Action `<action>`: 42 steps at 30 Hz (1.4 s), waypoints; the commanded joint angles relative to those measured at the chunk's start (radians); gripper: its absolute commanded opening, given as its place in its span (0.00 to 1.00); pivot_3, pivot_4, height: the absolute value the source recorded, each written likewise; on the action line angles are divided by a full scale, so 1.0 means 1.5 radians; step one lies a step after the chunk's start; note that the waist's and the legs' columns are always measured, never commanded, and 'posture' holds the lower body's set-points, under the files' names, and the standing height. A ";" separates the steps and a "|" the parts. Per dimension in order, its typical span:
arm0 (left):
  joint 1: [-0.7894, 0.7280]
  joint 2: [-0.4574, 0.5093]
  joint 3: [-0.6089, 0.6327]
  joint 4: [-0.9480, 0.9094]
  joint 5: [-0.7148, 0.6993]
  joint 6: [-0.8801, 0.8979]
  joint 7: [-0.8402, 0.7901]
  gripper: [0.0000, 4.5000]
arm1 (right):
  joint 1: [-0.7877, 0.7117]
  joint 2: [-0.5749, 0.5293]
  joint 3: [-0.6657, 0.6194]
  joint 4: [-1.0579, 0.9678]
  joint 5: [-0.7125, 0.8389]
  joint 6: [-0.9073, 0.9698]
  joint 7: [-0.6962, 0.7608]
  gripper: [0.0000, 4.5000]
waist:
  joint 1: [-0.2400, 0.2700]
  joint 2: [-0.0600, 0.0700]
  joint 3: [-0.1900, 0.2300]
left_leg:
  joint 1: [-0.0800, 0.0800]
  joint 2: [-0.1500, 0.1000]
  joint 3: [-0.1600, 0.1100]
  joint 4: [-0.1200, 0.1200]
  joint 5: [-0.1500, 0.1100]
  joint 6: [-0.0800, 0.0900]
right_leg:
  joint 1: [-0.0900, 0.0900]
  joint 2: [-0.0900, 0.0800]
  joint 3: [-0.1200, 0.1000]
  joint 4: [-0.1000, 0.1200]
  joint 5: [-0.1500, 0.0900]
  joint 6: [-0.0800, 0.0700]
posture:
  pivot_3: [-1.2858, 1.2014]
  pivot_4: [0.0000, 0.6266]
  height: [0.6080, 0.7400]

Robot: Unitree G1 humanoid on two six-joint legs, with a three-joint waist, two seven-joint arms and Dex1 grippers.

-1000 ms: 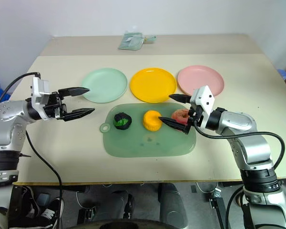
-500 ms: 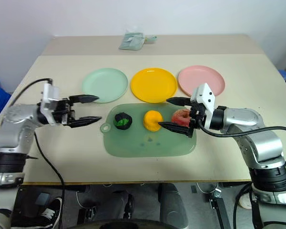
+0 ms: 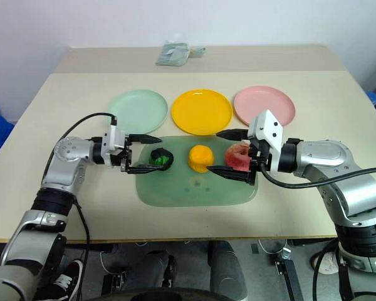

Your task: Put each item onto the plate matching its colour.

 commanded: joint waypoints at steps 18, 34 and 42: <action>-0.078 -0.058 0.084 0.169 0.007 -0.096 0.217 0.67 | -0.063 0.050 -0.013 0.022 -0.011 -0.010 -0.086 1.00 | 0.001 0.000 0.000 | 0.000 0.000 0.000 0.001 -0.001 0.001 | 0.000 0.000 0.000 0.000 0.000 0.000 | 0.52 0.24 1.00; -0.203 -0.051 0.146 0.321 0.107 -0.051 0.627 0.96 | -0.127 0.144 0.065 0.084 -0.129 -0.002 -0.204 1.00 | 0.000 0.000 0.000 | -0.001 -0.001 0.000 0.000 0.001 -0.001 | -0.002 0.000 0.000 0.000 0.000 0.000 | 0.52 0.24 1.00; -0.114 -0.043 0.138 0.094 -0.079 0.044 0.273 0.99 | -0.100 0.118 0.109 -0.007 -0.078 0.122 -0.167 1.00 | -0.005 0.000 0.000 | -0.001 -0.001 0.000 0.000 0.001 -0.001 | -0.002 -0.001 0.000 0.000 0.000 0.000 | 0.52 0.24 1.00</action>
